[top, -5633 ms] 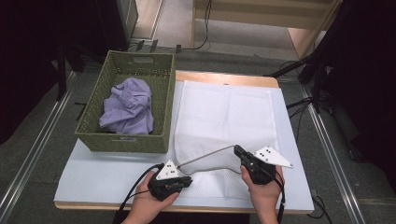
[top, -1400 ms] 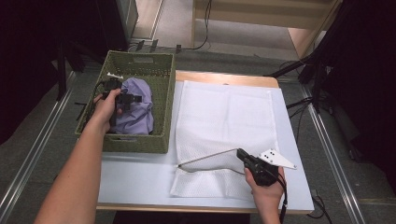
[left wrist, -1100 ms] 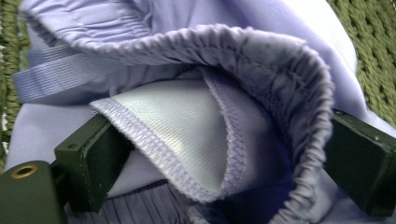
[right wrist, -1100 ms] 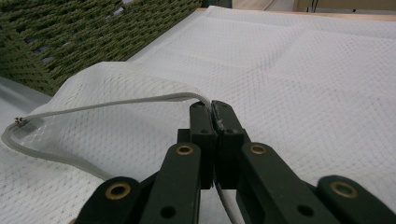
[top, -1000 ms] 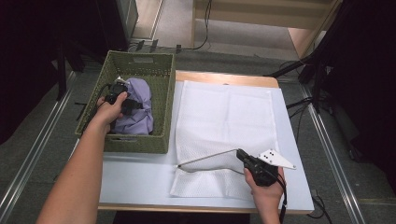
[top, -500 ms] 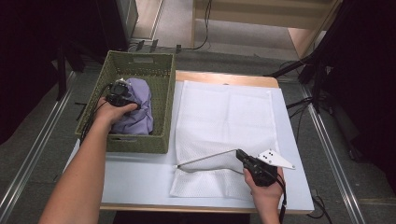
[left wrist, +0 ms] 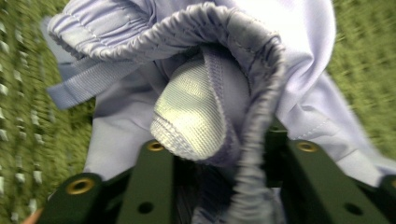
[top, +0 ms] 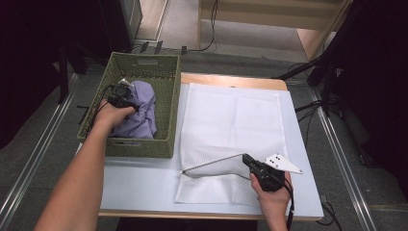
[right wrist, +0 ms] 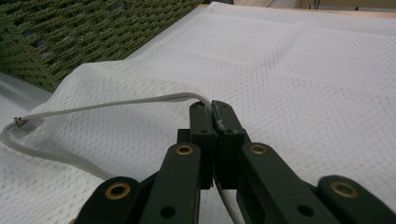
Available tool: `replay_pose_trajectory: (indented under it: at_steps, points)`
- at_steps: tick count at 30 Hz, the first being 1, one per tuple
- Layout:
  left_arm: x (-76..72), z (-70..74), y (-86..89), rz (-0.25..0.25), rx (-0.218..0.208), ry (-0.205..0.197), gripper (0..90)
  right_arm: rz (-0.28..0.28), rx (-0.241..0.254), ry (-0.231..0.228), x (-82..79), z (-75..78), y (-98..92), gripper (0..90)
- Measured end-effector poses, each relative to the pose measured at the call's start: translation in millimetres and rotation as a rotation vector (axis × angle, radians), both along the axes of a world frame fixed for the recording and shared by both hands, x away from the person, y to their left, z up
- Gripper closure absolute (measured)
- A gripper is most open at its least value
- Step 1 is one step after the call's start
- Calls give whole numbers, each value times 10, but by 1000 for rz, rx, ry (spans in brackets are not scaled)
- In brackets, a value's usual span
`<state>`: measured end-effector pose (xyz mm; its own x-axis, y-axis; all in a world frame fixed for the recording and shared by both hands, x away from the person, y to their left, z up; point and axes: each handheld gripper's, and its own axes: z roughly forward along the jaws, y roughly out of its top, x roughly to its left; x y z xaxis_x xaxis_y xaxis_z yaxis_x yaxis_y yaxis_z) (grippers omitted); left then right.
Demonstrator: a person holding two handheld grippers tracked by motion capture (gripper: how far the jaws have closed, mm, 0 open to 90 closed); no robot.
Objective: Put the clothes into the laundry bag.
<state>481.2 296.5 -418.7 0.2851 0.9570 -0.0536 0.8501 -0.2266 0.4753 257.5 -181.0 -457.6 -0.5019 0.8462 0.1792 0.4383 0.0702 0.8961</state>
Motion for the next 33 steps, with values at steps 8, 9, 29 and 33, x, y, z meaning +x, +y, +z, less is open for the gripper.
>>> replay_pose_trajectory:
  at_steps: [8, 9, 29, 33]
  points:
    - [11, 76, -162, -97, -183, -77, 545, 4, -7, 3, 18, -14, 23, 889]
    - [34, 58, -175, -70, -148, -59, 443, 5, -7, 3, 17, -14, 23, 889]
    - [59, -74, -540, -97, 59, 132, 283, 7, -10, 4, 23, -28, 20, 889]
    - [60, -38, -543, -109, -36, 158, 306, 7, -9, 6, 23, -30, 19, 889]
